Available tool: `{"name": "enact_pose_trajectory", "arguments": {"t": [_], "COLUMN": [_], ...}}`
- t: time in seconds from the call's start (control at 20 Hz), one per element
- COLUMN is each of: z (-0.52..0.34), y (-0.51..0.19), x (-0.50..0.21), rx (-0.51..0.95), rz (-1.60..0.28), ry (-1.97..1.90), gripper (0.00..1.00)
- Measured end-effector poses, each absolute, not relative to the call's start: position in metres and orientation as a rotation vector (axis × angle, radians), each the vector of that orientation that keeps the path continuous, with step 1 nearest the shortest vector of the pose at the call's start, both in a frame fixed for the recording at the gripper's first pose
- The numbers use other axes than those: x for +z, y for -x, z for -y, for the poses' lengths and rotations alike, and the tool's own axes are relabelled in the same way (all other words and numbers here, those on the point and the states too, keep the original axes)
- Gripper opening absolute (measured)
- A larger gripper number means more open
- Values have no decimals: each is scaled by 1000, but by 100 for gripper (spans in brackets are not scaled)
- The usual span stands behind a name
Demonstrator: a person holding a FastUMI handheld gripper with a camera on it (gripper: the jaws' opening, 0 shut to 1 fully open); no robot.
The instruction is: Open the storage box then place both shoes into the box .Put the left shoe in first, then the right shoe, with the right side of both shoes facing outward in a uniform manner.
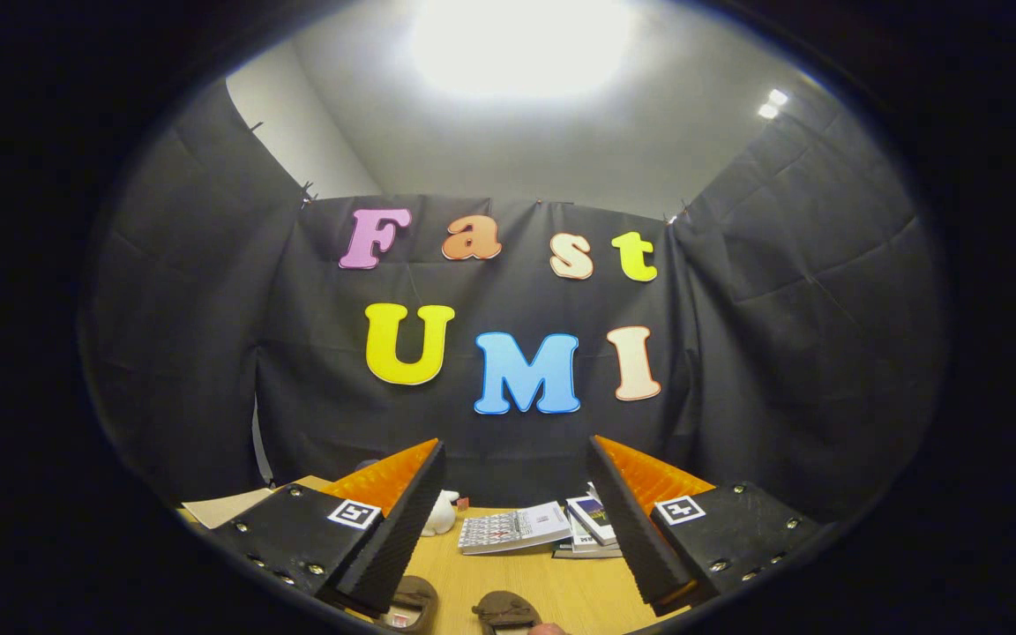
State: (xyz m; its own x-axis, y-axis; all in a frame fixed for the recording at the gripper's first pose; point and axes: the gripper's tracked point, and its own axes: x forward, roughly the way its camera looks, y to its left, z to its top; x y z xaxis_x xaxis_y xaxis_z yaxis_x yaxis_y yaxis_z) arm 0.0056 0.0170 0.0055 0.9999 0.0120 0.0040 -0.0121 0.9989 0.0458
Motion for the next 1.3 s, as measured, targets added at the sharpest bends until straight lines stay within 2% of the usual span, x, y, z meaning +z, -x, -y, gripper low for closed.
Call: {"name": "enact_pose_trajectory", "arguments": {"t": [0.6,1.05,1.3], "z": [-19,-107,-140], "y": [2,19,26], "x": [-19,-66,-94], "rx": [17,261,316], "rz": [-85,-220,-353], "ry": [-141,-345,-533], "gripper": [97,97,98]}}
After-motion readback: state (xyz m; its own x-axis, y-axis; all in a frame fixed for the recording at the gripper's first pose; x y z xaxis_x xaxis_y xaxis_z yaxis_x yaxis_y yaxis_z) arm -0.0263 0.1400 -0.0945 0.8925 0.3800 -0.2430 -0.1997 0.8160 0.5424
